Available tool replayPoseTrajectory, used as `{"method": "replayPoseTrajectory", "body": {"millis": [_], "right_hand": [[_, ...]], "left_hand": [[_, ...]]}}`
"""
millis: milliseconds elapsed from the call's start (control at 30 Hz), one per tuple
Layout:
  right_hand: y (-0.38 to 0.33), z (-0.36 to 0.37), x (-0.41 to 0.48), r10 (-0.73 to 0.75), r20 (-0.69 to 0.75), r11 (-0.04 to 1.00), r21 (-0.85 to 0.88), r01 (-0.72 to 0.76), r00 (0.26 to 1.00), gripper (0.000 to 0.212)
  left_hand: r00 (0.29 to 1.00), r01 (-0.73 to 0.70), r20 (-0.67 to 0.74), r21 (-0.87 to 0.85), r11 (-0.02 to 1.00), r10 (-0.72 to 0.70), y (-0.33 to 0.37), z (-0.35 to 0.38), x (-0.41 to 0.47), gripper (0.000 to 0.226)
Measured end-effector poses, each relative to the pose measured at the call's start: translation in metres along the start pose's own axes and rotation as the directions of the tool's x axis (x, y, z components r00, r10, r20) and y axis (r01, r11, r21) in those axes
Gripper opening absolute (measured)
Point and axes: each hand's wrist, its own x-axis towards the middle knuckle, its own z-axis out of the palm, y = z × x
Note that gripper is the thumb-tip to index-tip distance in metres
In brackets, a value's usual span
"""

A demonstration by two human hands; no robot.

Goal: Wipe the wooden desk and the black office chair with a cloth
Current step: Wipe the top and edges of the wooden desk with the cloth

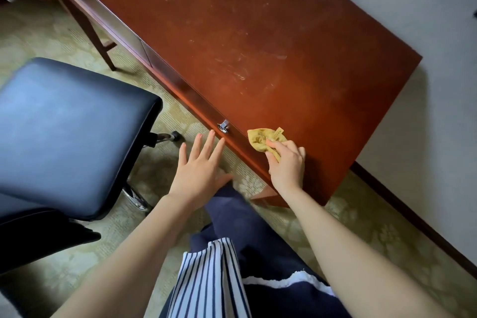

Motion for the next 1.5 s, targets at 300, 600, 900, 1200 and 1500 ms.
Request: {"method": "replayPoseTrajectory", "body": {"millis": [300, 600, 900, 1200, 1500], "right_hand": [[-0.082, 0.046, 0.084, -0.373, 0.178, 0.928, 0.082, 0.364, 0.911, 0.031], [-0.158, 0.072, 0.158, -0.572, 0.247, 0.82, 0.14, 0.555, 0.782, 0.029], [-0.184, 0.085, 0.17, -0.622, 0.161, 0.782, 0.164, 0.601, 0.766, 0.033], [-0.163, 0.09, 0.152, -0.391, -0.17, 0.91, 0.071, 0.407, 0.904, 0.042], [-0.122, 0.071, 0.119, 0.005, -0.364, 0.998, 0.061, 0.018, 0.931, 0.037]], "left_hand": [[0.986, 0.164, -0.005, -0.026, 0.986, -0.164, -0.061, -0.034, 0.054, 0.087], [0.95, 0.313, 0.016, -0.077, 0.947, -0.313, -0.102, -0.064, 0.109, 0.089], [0.941, 0.338, 0.027, -0.117, 0.934, -0.337, -0.125, -0.094, 0.148, 0.086], [0.989, 0.102, 0.105, 0.006, 0.995, -0.102, -0.128, -0.11, 0.198, 0.103], [0.964, -0.164, 0.241, 0.199, 0.966, 0.114, -0.121, -0.104, 0.223, 0.121]]}}
